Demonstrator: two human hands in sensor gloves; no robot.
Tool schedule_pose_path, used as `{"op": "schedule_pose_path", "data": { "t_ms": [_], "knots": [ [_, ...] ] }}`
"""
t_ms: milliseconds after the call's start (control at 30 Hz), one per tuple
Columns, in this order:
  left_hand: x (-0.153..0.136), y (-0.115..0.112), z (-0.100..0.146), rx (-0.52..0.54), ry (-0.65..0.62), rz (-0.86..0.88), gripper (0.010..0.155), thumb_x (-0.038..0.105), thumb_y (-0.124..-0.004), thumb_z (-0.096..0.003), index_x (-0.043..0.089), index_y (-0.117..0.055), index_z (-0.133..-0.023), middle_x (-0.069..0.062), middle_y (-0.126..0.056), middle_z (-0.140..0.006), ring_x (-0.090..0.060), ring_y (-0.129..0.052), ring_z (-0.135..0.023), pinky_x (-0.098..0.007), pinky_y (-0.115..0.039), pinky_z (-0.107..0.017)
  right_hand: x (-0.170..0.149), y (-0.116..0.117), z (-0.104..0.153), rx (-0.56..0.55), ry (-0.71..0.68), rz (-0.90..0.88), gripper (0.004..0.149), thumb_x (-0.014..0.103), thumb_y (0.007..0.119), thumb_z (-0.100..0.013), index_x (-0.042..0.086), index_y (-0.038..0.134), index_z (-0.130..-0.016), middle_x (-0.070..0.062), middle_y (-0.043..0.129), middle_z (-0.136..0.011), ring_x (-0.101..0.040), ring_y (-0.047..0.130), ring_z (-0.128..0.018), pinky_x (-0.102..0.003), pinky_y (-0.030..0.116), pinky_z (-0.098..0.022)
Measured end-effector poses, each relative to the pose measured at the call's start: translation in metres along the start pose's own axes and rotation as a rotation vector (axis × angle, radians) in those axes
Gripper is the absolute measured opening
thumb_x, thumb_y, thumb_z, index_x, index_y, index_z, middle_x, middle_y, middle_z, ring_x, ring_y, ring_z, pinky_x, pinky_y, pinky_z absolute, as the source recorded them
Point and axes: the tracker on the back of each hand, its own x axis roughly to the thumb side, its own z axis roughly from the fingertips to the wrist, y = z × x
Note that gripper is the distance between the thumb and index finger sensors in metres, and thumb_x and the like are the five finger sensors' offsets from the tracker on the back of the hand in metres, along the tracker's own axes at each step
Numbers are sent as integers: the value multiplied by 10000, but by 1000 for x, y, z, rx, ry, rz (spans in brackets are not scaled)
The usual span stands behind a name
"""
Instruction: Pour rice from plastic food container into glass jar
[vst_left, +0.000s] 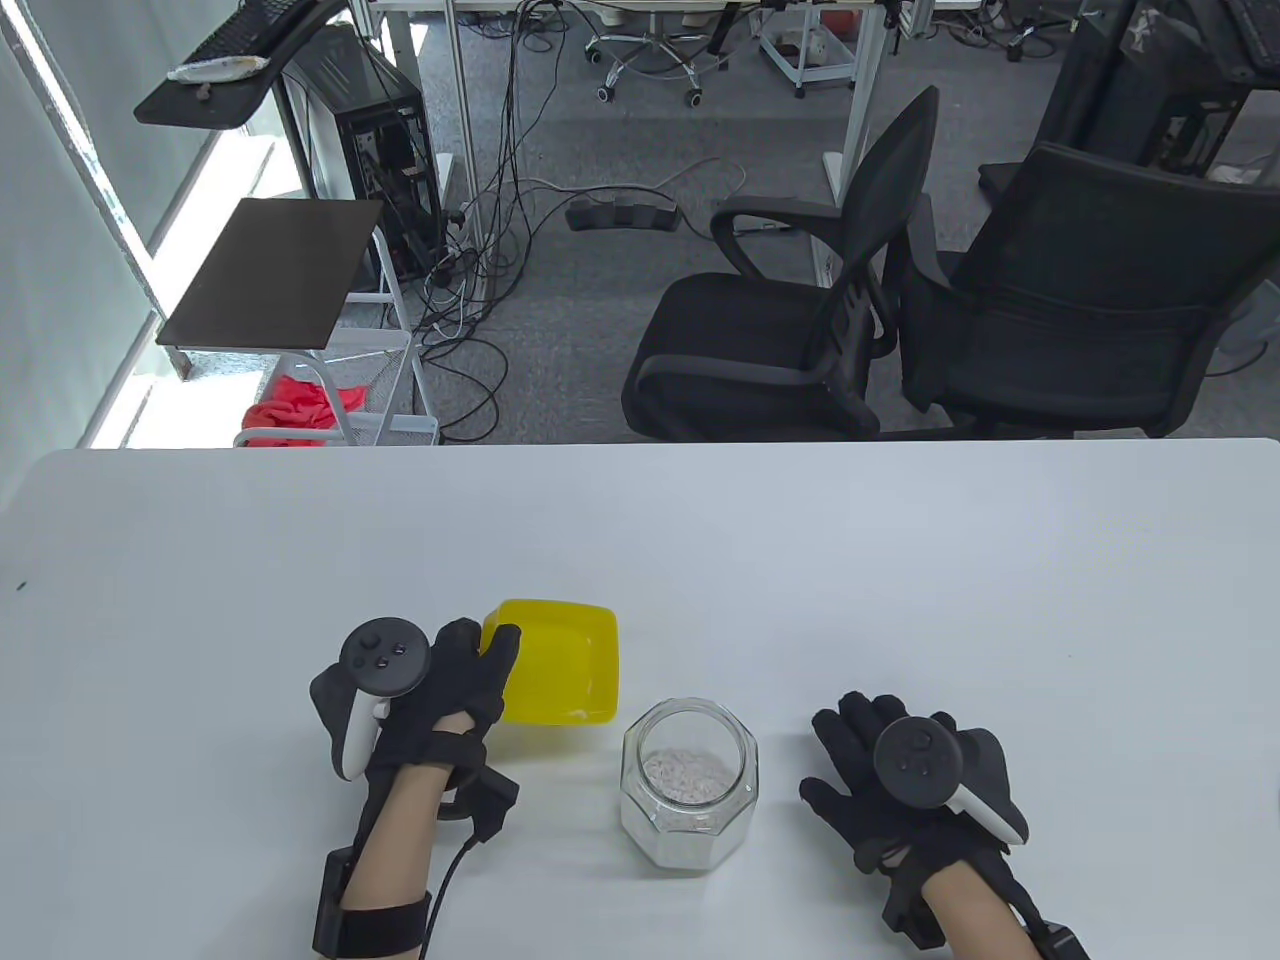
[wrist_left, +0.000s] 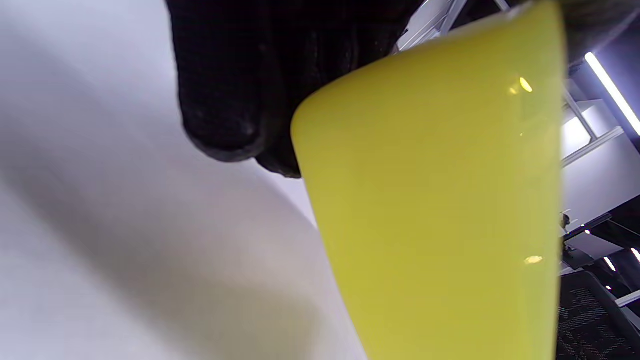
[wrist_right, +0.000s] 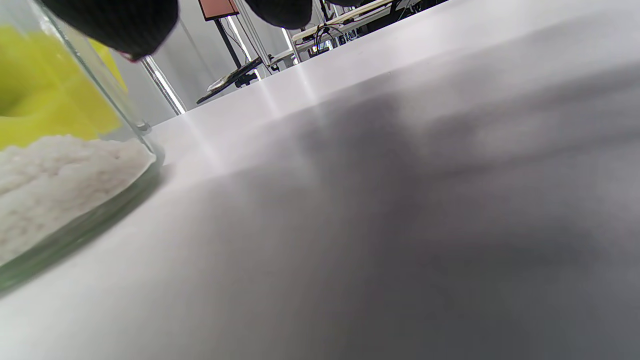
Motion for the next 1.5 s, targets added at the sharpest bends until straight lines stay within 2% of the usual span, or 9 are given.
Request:
{"op": "schedule_pose_path", "data": {
  "t_ms": [267, 400, 667, 833, 1067, 1167, 1267, 1367, 1500],
  "knots": [
    [-11, -17, -5, -80, 79, -34, 810, 733, -564, -569, 128, -569, -1109, -97, -723, -958, -252, -1061, -598, -281, -957, -398, -1, -3, 0, -7, 1, -8, 747, 533, 730, -466, 169, 513, -1081, -151, 341, -1154, -451, 213, -1056, -733, 10, -582],
    [-17, -25, -7, -125, 102, 21, 815, 729, -574, -567, 125, -571, -1114, -99, -729, -963, -261, -1061, -608, -280, -956, -405, -1, -4, 1, -13, -2, -8, 747, 534, 729, -466, 169, 514, -1081, -151, 343, -1154, -452, 213, -1056, -733, 11, -582],
    [-19, -32, -7, -127, 104, 9, 794, 685, -592, -574, 111, -552, -1121, -123, -709, -989, -296, -1044, -654, -290, -941, -436, -5, -5, 1, -15, 8, -17, 748, 533, 730, -465, 169, 512, -1081, -150, 341, -1154, -452, 212, -1056, -732, 9, -582],
    [-13, -37, -5, -84, 83, -113, 783, 671, -606, -572, 115, -555, -1120, -120, -715, -988, -295, -1046, -654, -282, -939, -441, -9, -5, 0, -9, 24, -30, 749, 533, 728, -466, 166, 512, -1081, -153, 342, -1154, -452, 213, -1056, -733, 9, -582],
    [-11, -33, -3, -78, 84, -161, 762, 642, -650, -564, 134, -561, -1126, -113, -714, -999, -315, -1035, -687, -302, -931, -463, -12, -8, 1, 0, 47, 1, 757, 535, 725, -469, 168, 491, -1088, -153, 328, -1156, -452, 194, -1057, -729, -5, -579],
    [-8, -30, 0, -34, 68, -186, 765, 641, -653, -564, 135, -550, -1129, -114, -703, -1006, -324, -1030, -698, -307, -931, -467, -12, -7, 1, 8, 49, 5, 757, 534, 725, -470, 168, 488, -1089, -153, 323, -1158, -451, 192, -1057, -728, -8, -579],
    [2, -24, 7, 39, 6, -289, 772, 643, -652, -562, 138, -533, -1135, -115, -679, -1022, -351, -997, -745, -338, -914, -496, -7, -8, 2, -4, 53, 71, 759, 535, 727, -468, 169, 489, -1089, -154, 325, -1159, -450, 186, -1058, -723, -24, -574],
    [22, -18, 21, 88, -92, -414, 796, 650, -646, -563, 152, -475, -1159, -128, -589, -1079, -434, -849, -895, -445, -821, -607, 0, -11, 4, -24, 41, 111, 761, 540, 725, -467, 174, 487, -1090, -153, 326, -1159, -450, 186, -1059, -726, -17, -577],
    [41, -16, 40, 156, -109, -598, 782, 649, -656, -561, 190, -475, -1168, -139, -533, -1109, -476, -763, -954, -492, -765, -654, 4, -11, 5, -22, 27, 136, 760, 541, 726, -465, 172, 496, -1089, -157, 328, -1159, -452, 190, -1058, -726, -15, -577]
  ]
}}
